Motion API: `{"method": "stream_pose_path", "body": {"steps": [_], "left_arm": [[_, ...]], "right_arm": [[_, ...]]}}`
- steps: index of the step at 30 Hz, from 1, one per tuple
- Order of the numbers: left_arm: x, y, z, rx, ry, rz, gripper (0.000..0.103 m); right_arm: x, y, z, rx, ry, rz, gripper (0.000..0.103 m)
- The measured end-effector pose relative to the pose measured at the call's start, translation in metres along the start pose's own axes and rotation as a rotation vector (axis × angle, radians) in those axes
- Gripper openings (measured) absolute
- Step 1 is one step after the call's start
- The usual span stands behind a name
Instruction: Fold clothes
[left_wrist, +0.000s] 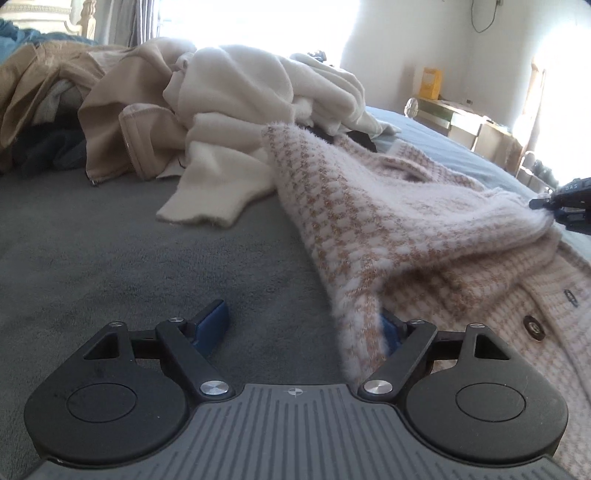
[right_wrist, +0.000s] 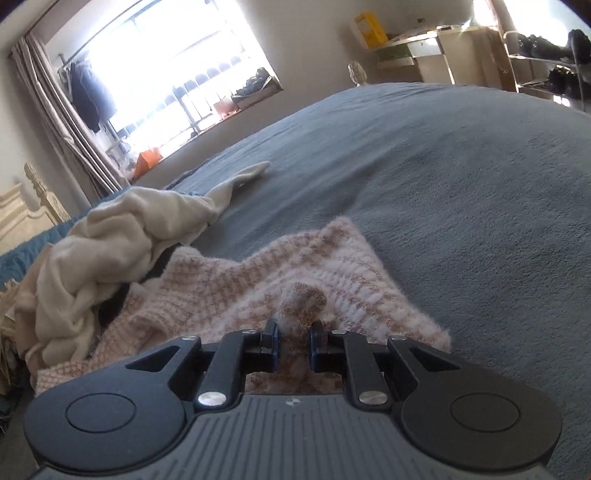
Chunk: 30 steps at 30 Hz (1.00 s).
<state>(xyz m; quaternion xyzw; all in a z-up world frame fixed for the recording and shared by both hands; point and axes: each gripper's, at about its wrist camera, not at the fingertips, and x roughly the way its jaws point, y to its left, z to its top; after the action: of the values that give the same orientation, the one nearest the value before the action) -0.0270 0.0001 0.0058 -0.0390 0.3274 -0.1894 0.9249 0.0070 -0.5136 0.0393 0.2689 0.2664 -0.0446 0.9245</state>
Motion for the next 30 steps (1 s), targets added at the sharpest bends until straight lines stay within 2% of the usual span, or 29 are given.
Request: {"method": "stream_pose_path", "body": {"steps": [2, 4, 5, 7, 9, 10, 12, 16, 18, 20, 22, 23, 24, 27, 30], "left_arm": [[-0.009, 0.008, -0.002, -0.049, 0.017, -0.043, 0.082], [-0.018, 0.015, -0.003, -0.096, 0.028, -0.085, 0.082], [-0.023, 0.018, -0.004, -0.118, 0.028, -0.099, 0.082], [-0.032, 0.023, -0.003, -0.163, 0.023, -0.127, 0.082], [-0.039, 0.026, 0.001, -0.209, 0.010, -0.159, 0.082], [-0.041, 0.025, 0.005, -0.209, -0.001, -0.162, 0.082], [-0.042, 0.020, 0.014, -0.191, -0.024, -0.160, 0.082], [-0.032, -0.005, 0.034, -0.089, -0.101, -0.104, 0.082], [-0.019, -0.022, 0.041, -0.013, -0.147, -0.062, 0.082], [0.002, -0.039, 0.041, 0.086, -0.166, 0.018, 0.082], [0.027, -0.050, 0.034, 0.170, -0.122, 0.119, 0.082], [0.039, -0.051, 0.028, 0.193, -0.087, 0.146, 0.082], [0.048, -0.049, 0.023, 0.192, -0.065, 0.152, 0.082], [0.043, -0.036, 0.020, 0.122, -0.062, 0.119, 0.086], [0.031, -0.031, 0.027, 0.104, -0.087, 0.129, 0.085]], "right_arm": [[-0.015, 0.005, 0.009, -0.010, -0.042, 0.053, 0.017], [-0.017, 0.008, 0.010, -0.075, -0.038, 0.019, 0.019], [-0.012, 0.004, 0.006, -0.105, 0.004, -0.018, 0.019], [0.003, -0.009, -0.004, -0.129, 0.110, -0.098, 0.029], [-0.004, -0.018, -0.009, -0.108, 0.088, -0.070, 0.032], [-0.010, -0.018, -0.007, -0.094, 0.061, -0.074, 0.037], [-0.024, -0.014, -0.001, -0.093, -0.001, -0.097, 0.041], [-0.038, 0.006, 0.013, -0.194, -0.079, -0.147, 0.042], [-0.041, 0.027, 0.011, -0.275, -0.105, -0.095, 0.042], [-0.035, 0.050, 0.001, -0.382, -0.101, -0.037, 0.041], [-0.018, 0.060, -0.014, -0.468, -0.054, -0.028, 0.039], [-0.007, 0.061, -0.022, -0.504, -0.020, -0.036, 0.039], [0.002, 0.059, -0.029, -0.527, 0.010, -0.042, 0.039], [0.020, 0.031, -0.046, -0.479, 0.059, -0.039, 0.038], [0.012, 0.043, -0.038, -0.485, 0.075, -0.070, 0.038]]}}
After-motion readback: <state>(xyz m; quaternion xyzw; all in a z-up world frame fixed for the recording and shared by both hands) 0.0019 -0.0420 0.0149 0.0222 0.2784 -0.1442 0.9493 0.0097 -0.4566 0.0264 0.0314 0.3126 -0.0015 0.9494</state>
